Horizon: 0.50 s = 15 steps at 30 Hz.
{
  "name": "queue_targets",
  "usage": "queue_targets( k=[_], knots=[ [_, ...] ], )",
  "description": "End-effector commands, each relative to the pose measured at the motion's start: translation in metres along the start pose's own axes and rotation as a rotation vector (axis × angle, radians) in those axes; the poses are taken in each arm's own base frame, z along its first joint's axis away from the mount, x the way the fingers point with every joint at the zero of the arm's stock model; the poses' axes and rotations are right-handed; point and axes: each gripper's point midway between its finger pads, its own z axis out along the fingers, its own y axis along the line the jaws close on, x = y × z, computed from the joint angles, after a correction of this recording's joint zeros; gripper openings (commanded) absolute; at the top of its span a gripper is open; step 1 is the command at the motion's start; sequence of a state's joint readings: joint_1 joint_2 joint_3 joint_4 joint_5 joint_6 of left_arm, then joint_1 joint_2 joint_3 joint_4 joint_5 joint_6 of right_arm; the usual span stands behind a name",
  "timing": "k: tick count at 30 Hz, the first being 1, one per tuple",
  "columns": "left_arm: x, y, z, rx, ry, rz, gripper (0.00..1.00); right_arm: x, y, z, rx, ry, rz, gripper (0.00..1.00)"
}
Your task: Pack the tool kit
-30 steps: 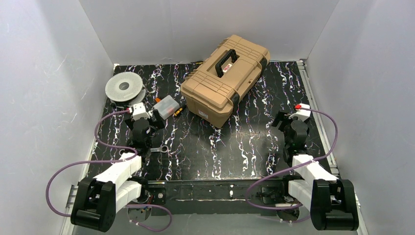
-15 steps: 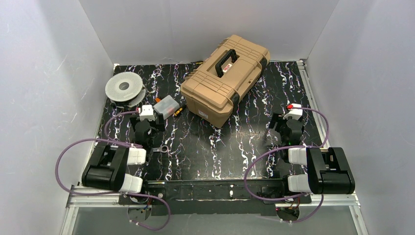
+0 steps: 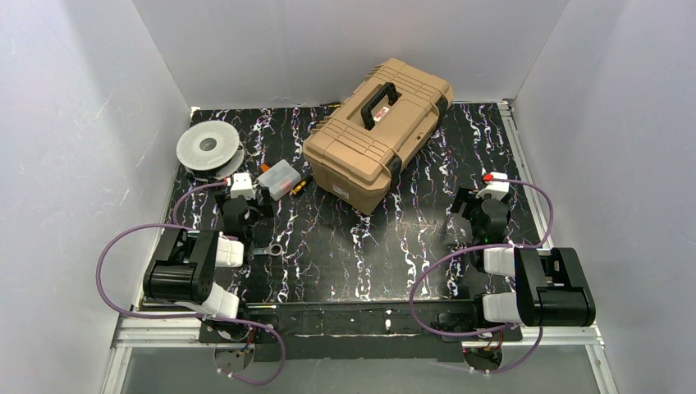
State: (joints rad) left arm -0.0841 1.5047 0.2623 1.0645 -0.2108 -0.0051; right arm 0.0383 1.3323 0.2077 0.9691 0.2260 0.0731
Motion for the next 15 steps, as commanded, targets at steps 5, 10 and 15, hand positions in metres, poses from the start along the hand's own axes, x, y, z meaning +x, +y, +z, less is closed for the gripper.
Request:
queue_targets(
  k=[5,10,15],
  knots=[
    [-0.0084,0.0042,0.0016,-0.023,-0.013,-0.022,0.98,-0.0298,-0.0014,0.0072,0.011,-0.09,0.006,0.91],
    [-0.0085,0.0042,0.0017,-0.023,-0.014,-0.021,0.98,-0.03,-0.0019,0.0073,0.012,-0.09,0.007,0.91],
    [-0.0089,0.0042,0.002,-0.023,-0.015,-0.019,0.98,-0.0296,-0.002,0.0072,0.013,-0.089,0.006,0.91]
  ],
)
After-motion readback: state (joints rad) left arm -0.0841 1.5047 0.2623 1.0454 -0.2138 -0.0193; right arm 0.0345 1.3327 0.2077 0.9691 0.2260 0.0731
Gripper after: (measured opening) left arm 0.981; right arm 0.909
